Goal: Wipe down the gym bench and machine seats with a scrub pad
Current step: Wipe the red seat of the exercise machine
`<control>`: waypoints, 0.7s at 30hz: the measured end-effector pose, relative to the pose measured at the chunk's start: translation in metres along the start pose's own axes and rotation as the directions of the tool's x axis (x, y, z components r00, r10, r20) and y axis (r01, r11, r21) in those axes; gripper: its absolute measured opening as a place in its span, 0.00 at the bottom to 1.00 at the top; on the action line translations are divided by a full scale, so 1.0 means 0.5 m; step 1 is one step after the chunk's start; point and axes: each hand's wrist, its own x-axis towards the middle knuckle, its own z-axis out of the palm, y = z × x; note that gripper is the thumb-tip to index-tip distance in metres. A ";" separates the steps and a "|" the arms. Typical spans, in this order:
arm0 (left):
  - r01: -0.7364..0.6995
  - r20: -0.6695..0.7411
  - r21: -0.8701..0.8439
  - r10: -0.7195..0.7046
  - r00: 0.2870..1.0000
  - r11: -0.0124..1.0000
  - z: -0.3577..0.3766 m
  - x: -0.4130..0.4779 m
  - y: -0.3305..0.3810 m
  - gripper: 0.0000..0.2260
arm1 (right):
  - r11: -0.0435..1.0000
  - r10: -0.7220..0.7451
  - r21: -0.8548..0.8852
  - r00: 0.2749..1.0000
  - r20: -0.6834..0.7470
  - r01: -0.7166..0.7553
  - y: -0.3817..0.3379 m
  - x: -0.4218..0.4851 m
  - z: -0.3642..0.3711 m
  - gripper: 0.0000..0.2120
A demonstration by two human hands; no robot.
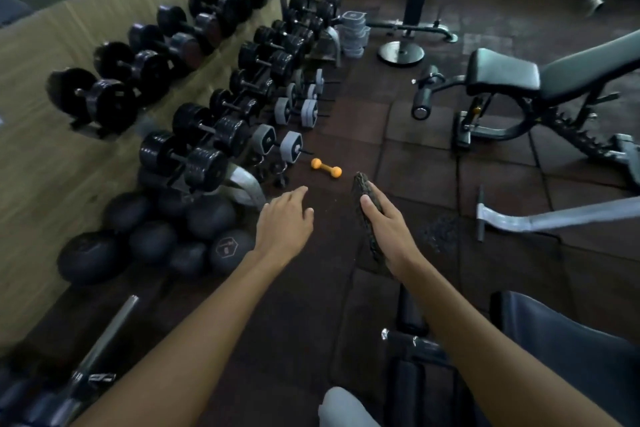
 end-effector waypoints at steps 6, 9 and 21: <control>-0.151 0.080 0.006 0.150 0.985 0.989 0.045 0.220 0.083 0.22 | 0.999 0.004 0.033 0.982 -0.191 0.003 -0.006 0.168 -0.088 0.21; -0.239 0.097 0.028 0.236 0.967 0.970 0.070 0.373 0.153 0.22 | 0.995 -0.021 0.088 0.963 -0.267 0.046 -0.022 0.291 -0.155 0.17; -0.584 0.217 -0.014 0.573 0.791 0.812 0.173 0.983 0.633 0.20 | 0.997 -0.054 0.001 0.768 -0.638 0.072 -0.241 0.779 -0.540 0.21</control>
